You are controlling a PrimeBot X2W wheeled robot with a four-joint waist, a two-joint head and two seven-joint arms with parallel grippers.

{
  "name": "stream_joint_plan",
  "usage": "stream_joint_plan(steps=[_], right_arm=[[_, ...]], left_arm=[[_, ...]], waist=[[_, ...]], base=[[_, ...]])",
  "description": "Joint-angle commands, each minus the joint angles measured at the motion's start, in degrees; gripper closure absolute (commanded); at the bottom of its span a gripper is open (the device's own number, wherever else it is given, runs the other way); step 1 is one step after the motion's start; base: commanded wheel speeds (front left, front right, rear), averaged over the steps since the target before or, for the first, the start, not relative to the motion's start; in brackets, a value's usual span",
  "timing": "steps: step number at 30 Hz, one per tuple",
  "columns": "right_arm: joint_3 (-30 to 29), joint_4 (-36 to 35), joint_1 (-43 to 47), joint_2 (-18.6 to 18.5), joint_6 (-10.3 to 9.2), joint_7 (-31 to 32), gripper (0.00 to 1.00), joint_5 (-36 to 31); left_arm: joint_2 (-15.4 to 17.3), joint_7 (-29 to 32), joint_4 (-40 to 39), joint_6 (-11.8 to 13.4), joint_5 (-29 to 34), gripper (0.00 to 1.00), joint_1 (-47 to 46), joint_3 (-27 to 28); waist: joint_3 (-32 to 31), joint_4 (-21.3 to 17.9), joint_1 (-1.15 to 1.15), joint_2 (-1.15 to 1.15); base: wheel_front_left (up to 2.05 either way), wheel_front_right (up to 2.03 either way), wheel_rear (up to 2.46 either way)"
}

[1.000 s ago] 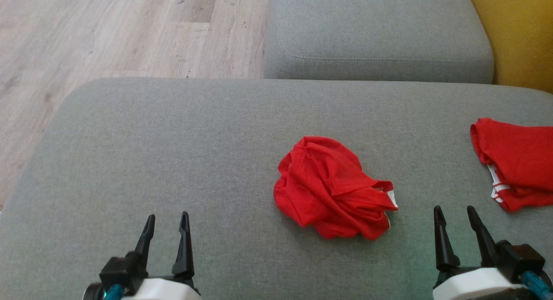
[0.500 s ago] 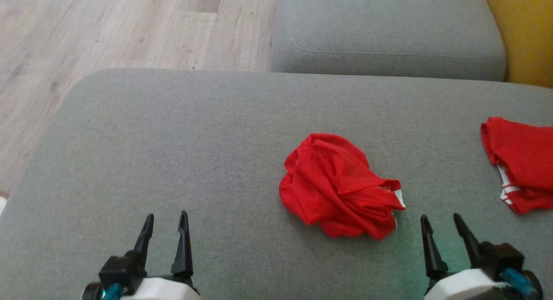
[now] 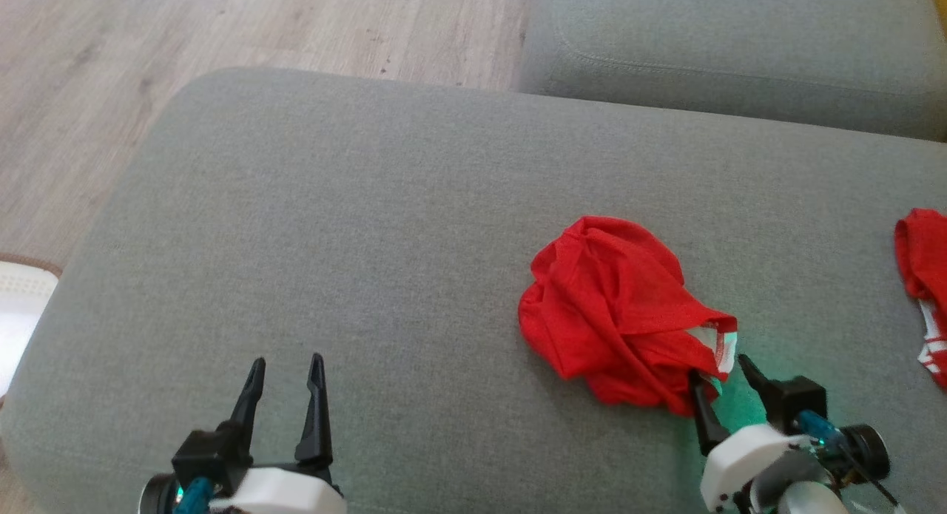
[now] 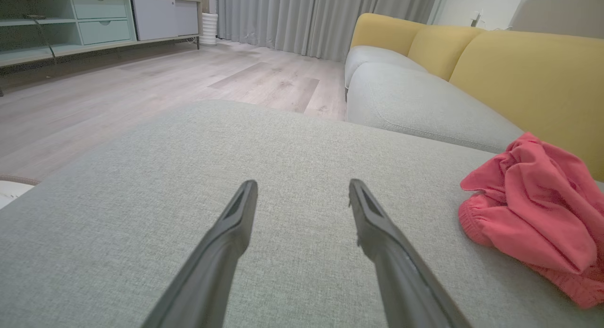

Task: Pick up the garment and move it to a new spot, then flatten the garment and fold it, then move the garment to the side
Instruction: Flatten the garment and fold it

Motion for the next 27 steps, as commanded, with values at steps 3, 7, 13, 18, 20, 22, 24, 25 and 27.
stream_joint_plan(steps=[3, 7, 13, 18, 20, 22, 24, 25, 27], right_arm=[[2.6, 1.6, -5.0, -0.4, 0.37, -1.1, 0.51, -0.7], [2.7, 3.4, -6.9, -0.4, 0.37, -2.1, 1.00, -0.5], [-2.3, 0.1, -10.9, -0.4, 0.37, -3.7, 1.00, -2.5], [-7.1, -6.9, -17.7, -0.4, 0.37, -2.4, 1.00, -6.4], [-7.3, -9.3, -20.6, -0.4, 0.37, -1.4, 1.00, -7.4], [-6.5, -10.9, -23.1, -0.4, 0.37, -0.5, 1.00, -7.9], [-4.4, -11.3, -24.8, -0.4, 0.37, 0.6, 1.00, -7.8], [-2.8, -11.1, -25.3, -0.4, 0.37, 1.1, 1.00, -7.4], [1.2, -10.1, -25.8, -0.4, 0.37, 1.9, 1.00, -5.5]], left_arm=[[0.7, -0.6, -1.5, 0.4, 0.5, 0.00, -3.5, 1.8], [0.6, -0.7, -1.4, 0.5, 0.5, 0.00, -3.5, 1.8], [0.5, -1.0, -1.3, 0.7, 0.3, 0.00, -3.2, 2.0], [0.1, -1.1, -1.1, 0.5, 0.3, 0.00, -3.3, 1.6], [0.0, -1.1, -1.0, 0.4, 0.4, 0.00, -3.5, 1.4], [-0.1, -1.1, -0.9, 0.2, 0.4, 0.00, -3.8, 1.2], [-0.3, -1.2, -0.7, 0.0, 0.4, 0.00, -4.1, 1.0], [-0.3, -1.2, -0.7, -0.1, 0.4, 0.00, -4.3, 0.9], [-0.5, -1.2, -0.6, -0.3, 0.5, 0.00, -4.6, 0.8]], waist=[[0.6, 0.9, -0.01, 0.00], [0.5, 1.0, -0.01, 0.00], [0.2, 0.1, -0.01, 0.00], [-0.1, -0.2, -0.01, 0.00], [-0.1, 0.1, -0.01, 0.00], [-0.1, 0.8, -0.01, 0.00], [0.0, 1.7, -0.01, 0.00], [0.1, 2.3, -0.01, 0.00], [0.3, 3.5, -0.01, 0.00]], base=[[0.00, 0.00, 0.00], [0.00, 0.00, 0.00], [0.00, 0.00, 0.00], [0.00, 0.00, 0.00], [0.00, 0.00, 0.00], [0.00, 0.00, 0.00], [0.00, 0.00, 0.00], [0.00, 0.00, 0.00], [0.00, 0.00, 0.00]])
